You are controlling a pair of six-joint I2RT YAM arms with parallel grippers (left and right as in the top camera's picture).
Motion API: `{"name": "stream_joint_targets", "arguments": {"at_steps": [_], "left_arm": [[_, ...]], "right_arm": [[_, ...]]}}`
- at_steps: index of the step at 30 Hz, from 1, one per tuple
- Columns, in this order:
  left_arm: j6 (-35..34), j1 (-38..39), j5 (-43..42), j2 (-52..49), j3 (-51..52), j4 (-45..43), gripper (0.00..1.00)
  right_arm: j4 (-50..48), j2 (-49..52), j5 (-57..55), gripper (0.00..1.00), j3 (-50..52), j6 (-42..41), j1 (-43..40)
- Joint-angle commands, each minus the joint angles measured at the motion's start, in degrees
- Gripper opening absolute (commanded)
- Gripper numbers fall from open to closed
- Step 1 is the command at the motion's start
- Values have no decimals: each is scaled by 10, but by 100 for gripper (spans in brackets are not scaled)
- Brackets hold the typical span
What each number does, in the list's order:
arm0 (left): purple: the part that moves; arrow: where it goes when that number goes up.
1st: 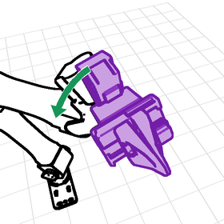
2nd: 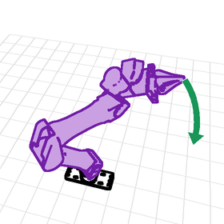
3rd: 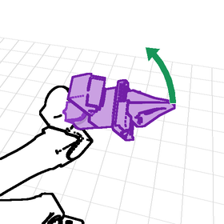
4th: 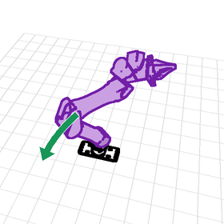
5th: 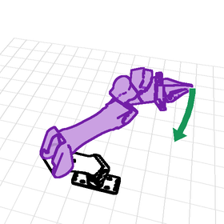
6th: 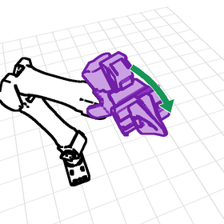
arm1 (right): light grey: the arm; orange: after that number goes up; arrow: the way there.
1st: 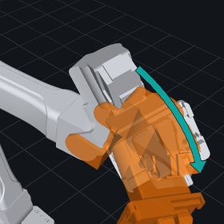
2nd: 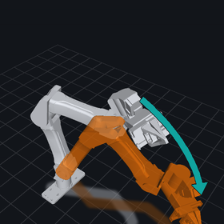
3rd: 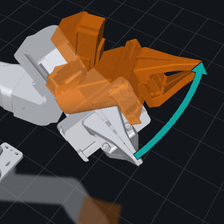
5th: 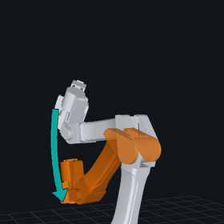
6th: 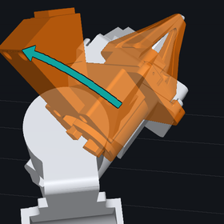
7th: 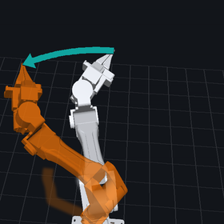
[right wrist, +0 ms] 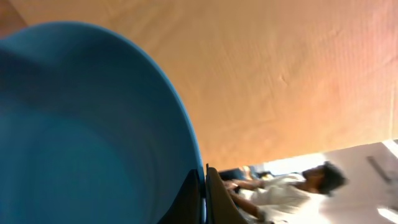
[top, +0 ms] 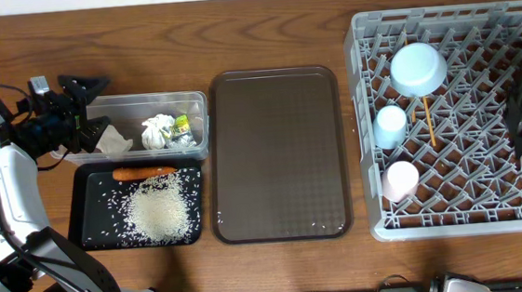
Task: Sort waste into correct bins and load items into the dishwasher rack
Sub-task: 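Lift the blue plate off the brown tray toward the rack, then carry the blue plate over the rack's right side with the right gripper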
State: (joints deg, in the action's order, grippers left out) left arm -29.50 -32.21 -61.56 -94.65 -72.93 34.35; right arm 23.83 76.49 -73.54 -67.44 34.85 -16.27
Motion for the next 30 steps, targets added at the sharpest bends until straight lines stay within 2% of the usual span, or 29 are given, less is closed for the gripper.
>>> {"name": "stream_joint_targets", "arguments": {"at_steps": [1,6,11,30], "left_arm": [[14,-2,-8,11,3,1,98],[14,-2,-8,11,3,1,98],[14,-2,-8,11,3,1,98],[14,-2,-8,11,3,1,98]], "right_arm": [[8,7,-27,1,-2,48,-13],[37,14,-16,1,-2,19,-13],[106,14,44,1,-2,-29,-17],[141,37,155,1,3,-31,-15]]}}
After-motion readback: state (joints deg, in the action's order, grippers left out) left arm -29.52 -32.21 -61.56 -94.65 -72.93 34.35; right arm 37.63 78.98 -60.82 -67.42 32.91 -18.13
